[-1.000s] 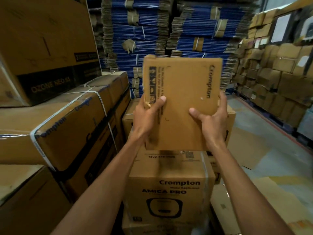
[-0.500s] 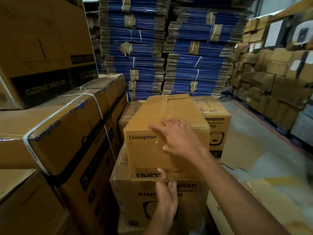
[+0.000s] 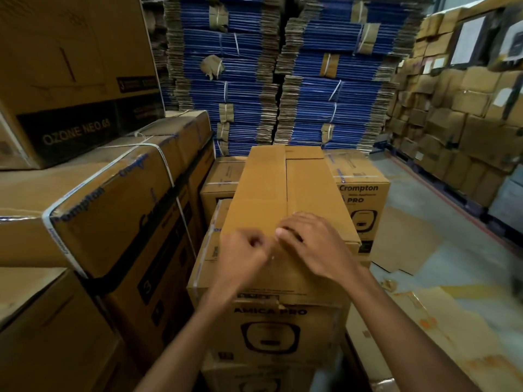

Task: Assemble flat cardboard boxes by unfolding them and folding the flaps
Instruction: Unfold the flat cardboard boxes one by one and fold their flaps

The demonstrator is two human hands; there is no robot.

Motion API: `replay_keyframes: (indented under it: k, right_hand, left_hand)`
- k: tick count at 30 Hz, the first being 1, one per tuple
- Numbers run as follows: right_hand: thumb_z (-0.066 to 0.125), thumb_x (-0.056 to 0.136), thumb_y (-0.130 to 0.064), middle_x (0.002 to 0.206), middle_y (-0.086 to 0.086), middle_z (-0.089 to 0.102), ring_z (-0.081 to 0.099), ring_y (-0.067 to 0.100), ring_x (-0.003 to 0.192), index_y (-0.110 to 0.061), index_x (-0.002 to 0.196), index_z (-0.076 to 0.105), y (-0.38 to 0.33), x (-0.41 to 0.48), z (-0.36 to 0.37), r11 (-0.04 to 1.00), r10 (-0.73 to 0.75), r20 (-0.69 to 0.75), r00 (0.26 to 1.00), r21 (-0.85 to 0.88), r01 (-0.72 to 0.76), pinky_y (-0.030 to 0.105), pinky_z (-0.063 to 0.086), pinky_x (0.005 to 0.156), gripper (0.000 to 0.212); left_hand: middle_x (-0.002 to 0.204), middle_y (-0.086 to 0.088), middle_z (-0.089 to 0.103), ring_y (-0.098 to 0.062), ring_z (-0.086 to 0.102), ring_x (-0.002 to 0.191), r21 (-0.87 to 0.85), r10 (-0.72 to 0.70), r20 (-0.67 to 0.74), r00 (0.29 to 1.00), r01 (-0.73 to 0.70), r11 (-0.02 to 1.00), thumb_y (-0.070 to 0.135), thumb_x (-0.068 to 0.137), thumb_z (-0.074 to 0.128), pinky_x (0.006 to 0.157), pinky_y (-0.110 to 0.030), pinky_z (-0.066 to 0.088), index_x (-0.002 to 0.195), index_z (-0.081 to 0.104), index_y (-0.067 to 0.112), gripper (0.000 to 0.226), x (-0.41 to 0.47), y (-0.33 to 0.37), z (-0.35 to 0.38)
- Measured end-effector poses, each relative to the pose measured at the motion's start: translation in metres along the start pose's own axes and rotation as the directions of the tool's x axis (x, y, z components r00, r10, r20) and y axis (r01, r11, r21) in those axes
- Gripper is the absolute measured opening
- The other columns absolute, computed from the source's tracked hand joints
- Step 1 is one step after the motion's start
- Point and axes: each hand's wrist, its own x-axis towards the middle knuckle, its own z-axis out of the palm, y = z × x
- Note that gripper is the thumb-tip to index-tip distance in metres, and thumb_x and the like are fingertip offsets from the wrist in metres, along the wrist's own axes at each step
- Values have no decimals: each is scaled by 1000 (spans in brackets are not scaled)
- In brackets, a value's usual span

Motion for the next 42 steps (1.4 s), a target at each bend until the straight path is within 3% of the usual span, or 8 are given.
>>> replay_keyframes:
  k: [3, 9, 13, 21, 28, 32, 37, 42]
  right_hand:
    - [42, 104, -51, 127, -6, 66, 53, 14, 121, -23, 122, 66, 4, 6, -6, 999, 45, -34, 998, 20, -44, 35, 37, 102, 41]
    - [47, 100, -54, 132, -3, 62, 52, 26, 121, -33, 126, 60, 5, 35, -6, 972, 230, 35, 973, -67, -227, 46, 38, 101, 36]
    - [44, 95, -55, 143, 6, 53, 48, 36, 127, -40, 143, 44, 1, 56, -9, 924, 362, 121, 924, -172, -340, 55, 36, 105, 51]
    - [44, 97, -44, 131, 12, 53, 54, 39, 115, -35, 136, 47, -12, 70, -20, 914, 342, 241, 908, -310, -262, 57, 48, 96, 41]
    - [56, 97, -35, 108, 7, 58, 52, 25, 93, -17, 112, 68, -21, 78, -47, 920, 282, 178, 943, -329, -213, 37, 42, 76, 26]
    - [72, 87, -34, 108, 4, 61, 57, 21, 96, -19, 101, 69, -22, 85, -57, 912, 307, 289, 907, -361, -194, 31, 42, 68, 21]
    - [64, 96, -28, 101, 4, 58, 56, 16, 74, -15, 104, 68, -14, 91, -69, 934, 302, 270, 914, -275, -227, 30, 52, 62, 16]
    - [61, 98, -28, 102, 9, 61, 68, 27, 81, -17, 107, 70, -5, 94, -85, 938, 340, 276, 899, -161, -306, 39, 64, 62, 17]
  left_hand:
    - [70, 5, 69, -9, 65, 66, 130, 254, -214, 943, -230, 964, 28, 99, 62, 61, -22, 51, 76, 70, 19, 26, 46, 13, -21]
    - [143, -11, 57, -28, 52, 129, 437, 163, 277, 947, -276, 856, 23, 104, 53, 105, -36, 42, 141, 54, 11, 39, 116, -10, 16]
    - [128, -15, 63, -33, 58, 115, 431, 243, 233, 942, -324, 842, 18, 104, 45, 97, -42, 47, 122, 66, 10, 28, 123, -18, 32]
    - [144, -8, 49, -30, 46, 128, 484, 225, 272, 936, -335, 809, 37, 106, 42, 109, -47, 39, 142, 54, 16, 43, 118, -32, 28]
    - [159, -1, 37, -24, 32, 144, 513, 217, 370, 903, -393, 763, 67, 96, 44, 120, -50, 24, 151, 43, 26, 69, 112, -20, 26]
    - [154, -1, 44, -18, 40, 135, 459, 204, 498, 843, -456, 762, 63, 96, 50, 121, -42, 21, 148, 47, 23, 65, 112, -5, 28]
    - [130, -5, 58, -25, 54, 118, 300, 60, 563, 824, -271, 914, 41, 84, 79, 109, -44, 43, 134, 57, 18, 59, 129, 17, 30]
    - [124, -3, 49, -23, 34, 118, 457, -39, 513, 858, -234, 858, 43, 82, 80, 108, -45, 36, 133, 58, 25, 58, 140, 33, 38]
